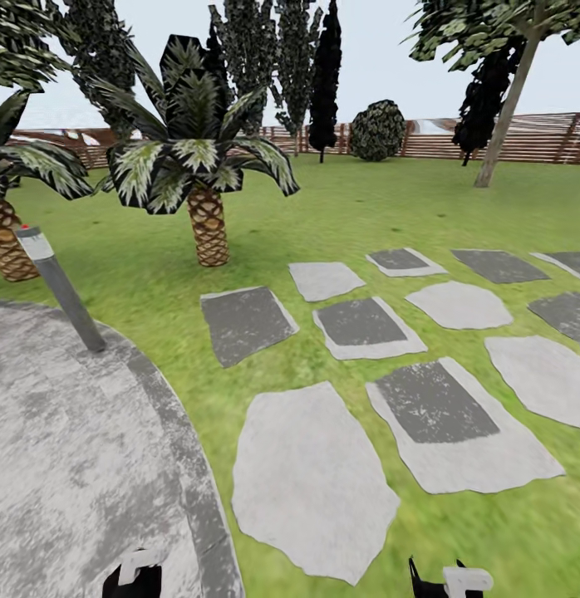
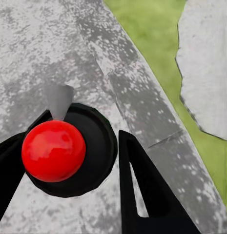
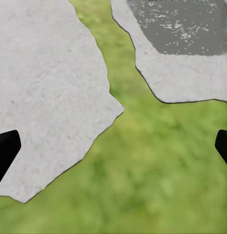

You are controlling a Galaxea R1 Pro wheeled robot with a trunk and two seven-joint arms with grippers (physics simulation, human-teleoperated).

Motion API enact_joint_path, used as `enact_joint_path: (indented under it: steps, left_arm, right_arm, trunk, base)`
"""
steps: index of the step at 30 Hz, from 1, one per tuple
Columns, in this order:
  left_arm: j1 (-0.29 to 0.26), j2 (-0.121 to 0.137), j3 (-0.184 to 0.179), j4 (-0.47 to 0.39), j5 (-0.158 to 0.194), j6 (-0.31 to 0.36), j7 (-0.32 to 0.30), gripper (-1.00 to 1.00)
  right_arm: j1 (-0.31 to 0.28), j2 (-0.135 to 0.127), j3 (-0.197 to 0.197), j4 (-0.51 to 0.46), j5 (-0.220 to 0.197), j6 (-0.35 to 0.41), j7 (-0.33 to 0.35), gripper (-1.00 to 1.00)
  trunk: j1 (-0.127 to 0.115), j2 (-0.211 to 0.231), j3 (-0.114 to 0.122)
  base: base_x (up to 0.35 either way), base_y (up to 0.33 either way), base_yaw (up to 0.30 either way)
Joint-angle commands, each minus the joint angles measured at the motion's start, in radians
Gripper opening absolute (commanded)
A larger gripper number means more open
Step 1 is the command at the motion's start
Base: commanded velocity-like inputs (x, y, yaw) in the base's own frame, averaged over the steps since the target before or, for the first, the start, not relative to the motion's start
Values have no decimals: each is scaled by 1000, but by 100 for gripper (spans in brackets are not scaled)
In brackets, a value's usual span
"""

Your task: In the garden, pick up the pesticide atomizer on the floor and spray pesticide onto both trees until each tree trunk is fully covered.

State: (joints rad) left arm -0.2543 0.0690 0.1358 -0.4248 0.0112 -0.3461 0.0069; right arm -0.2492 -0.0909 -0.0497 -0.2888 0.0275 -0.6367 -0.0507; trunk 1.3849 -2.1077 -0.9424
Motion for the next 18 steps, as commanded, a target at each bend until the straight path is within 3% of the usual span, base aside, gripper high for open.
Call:
enact_joint_path:
  steps: [1, 18]
  left_arm:
    - [0, 0, 1, 0, 1, -3, 1, -100]
    - [0, 0, 1, 1, 1, -4, 2, -100]
  right_arm:
    - [-1, 0, -2, 1, 3, -3, -1, 100]
    - [-1, 0, -2, 2, 3, -3, -1, 100]
  trunk:
    - [0, 0, 0]
    - [0, 0, 9]
  base:
    - [334, 0, -300]
    - [338, -17, -300]
